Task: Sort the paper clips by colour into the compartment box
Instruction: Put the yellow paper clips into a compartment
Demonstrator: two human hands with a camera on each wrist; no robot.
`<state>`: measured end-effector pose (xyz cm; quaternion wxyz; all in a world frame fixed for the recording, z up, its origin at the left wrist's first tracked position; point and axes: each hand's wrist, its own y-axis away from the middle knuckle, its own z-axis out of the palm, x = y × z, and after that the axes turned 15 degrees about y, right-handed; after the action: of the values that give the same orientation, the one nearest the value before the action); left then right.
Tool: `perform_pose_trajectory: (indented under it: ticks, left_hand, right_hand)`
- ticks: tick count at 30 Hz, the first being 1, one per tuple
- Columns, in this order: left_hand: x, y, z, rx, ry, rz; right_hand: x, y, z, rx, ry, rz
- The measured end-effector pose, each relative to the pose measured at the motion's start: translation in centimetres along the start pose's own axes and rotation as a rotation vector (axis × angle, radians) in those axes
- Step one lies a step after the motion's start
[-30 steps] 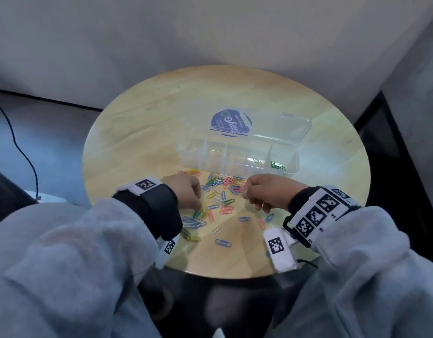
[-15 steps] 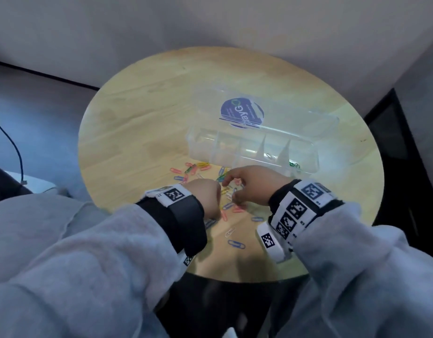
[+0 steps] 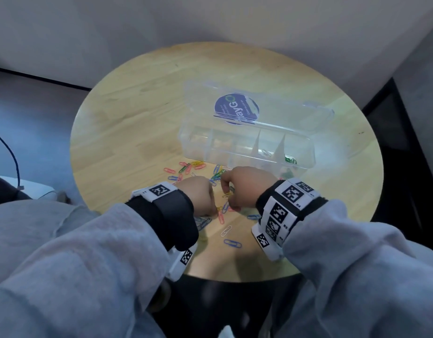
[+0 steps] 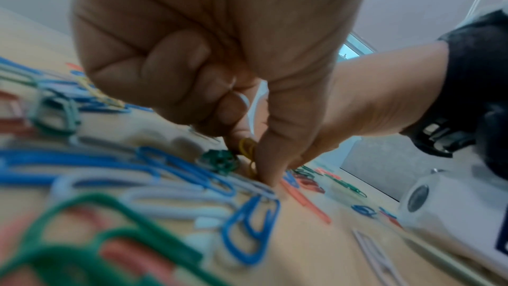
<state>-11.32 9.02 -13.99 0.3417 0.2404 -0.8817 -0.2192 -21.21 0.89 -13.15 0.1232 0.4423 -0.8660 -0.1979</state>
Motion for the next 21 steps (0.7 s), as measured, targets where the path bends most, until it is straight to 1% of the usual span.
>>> perform_pose_trajectory:
  ticks: [5,10,12,14,17,19,21]
  left_hand:
    - [-0.3,0.2,-0.4,0.014,0.065,-0.014]
    - [-0.8,0.1,-1.5,-0.012,0.201,-0.017]
    - [-1.0,0.1,-2.0,-0.041,0.346,-0.027]
    - [-1.1,0.0,-2.4,-0.06,0.564,-0.031]
    - [-1.2,0.0,-2.9,-0.08,0.89,-0.016]
    - [-1.1,0.0,-3.2,-0.082,1.005,-0.005]
    - [-1.1,0.1,-3.5,-0.086,1.088,0.001]
  right_hand:
    - [0.0,0.0,0.0,0.02,0.015,-0.015]
    - [0.3,-0.1,0.2,-0.013,-0.043,0.015]
    - [0.7,-0.1,0.4,-0.031,-0.073,0.027]
    - [1.3,-0.2,0.4,-0.032,-0.106,0.029]
    - [2.3,0.1,0.1,0.005,-0.188,0.029]
    - [2.8,0.4,-0.1,0.018,-0.195,0.046]
    - [2.7,0.8,0.0,0.034,-0.13,0.068]
